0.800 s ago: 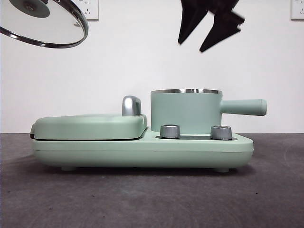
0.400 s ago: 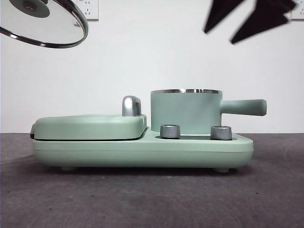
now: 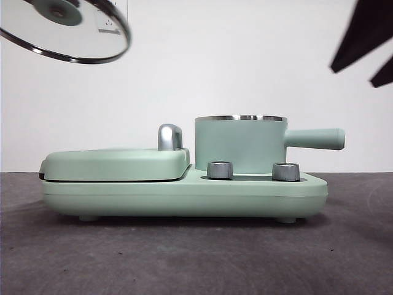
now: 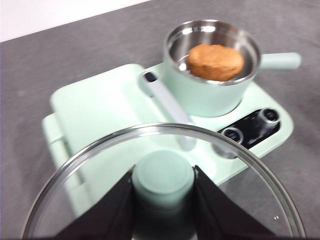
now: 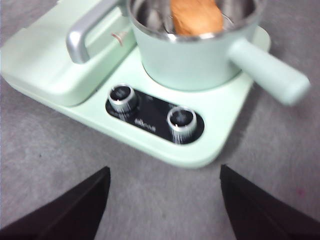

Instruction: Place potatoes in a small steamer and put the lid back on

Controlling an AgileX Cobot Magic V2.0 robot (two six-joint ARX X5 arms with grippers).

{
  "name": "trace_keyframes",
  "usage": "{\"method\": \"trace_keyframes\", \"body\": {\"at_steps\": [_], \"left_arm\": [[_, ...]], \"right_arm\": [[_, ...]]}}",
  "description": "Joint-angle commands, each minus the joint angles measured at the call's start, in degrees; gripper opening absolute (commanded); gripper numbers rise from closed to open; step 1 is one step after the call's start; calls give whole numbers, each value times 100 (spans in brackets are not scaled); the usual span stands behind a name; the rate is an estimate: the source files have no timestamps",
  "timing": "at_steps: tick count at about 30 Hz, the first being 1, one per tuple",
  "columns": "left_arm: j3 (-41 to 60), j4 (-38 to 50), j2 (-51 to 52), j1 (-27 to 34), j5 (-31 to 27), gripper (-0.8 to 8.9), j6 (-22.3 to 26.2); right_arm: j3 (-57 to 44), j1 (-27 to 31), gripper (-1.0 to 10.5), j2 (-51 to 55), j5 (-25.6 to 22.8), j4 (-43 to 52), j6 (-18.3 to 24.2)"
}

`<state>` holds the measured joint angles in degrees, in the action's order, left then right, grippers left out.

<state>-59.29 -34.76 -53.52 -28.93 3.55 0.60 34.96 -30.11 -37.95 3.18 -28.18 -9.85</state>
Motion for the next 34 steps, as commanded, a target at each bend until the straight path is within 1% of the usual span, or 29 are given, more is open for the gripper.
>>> {"method": "trace_keyframes", "body": {"at_steps": [1, 4, 8, 10, 17, 19, 22, 29, 34], "left_arm": [[-85, 468, -243, -44, 232, 8, -2], [-85, 914, -562, -59, 343, 8, 52], [-85, 1674, -1058, -127, 490, 8, 63], [-87, 2127, -1351, -186, 573, 8, 61], [-120, 3703, -2306, -540, 573, 8, 61], [-192, 4033, -2577, -640, 570, 8, 61], [-503, 4120, -3038, -758, 568, 8, 92], [-1419, 4297, -4138, -901, 527, 8, 535], [-1902, 4483, -4789, -901, 525, 8, 586]], "right_arm": [[-20, -52, 336, 361, -76, -251, -214], [-20, -52, 335, 675, -216, -509, -212], [-20, -52, 335, 925, -275, -675, -214], [-20, -52, 335, 979, -284, -752, -214], [-20, -52, 335, 999, -297, -896, -208], [-20, -52, 335, 999, -326, -901, -179], [-20, -52, 335, 999, -330, -901, -149], [-20, -52, 335, 997, -365, -940, -136], [-20, -52, 335, 997, -369, -979, -129]]}}
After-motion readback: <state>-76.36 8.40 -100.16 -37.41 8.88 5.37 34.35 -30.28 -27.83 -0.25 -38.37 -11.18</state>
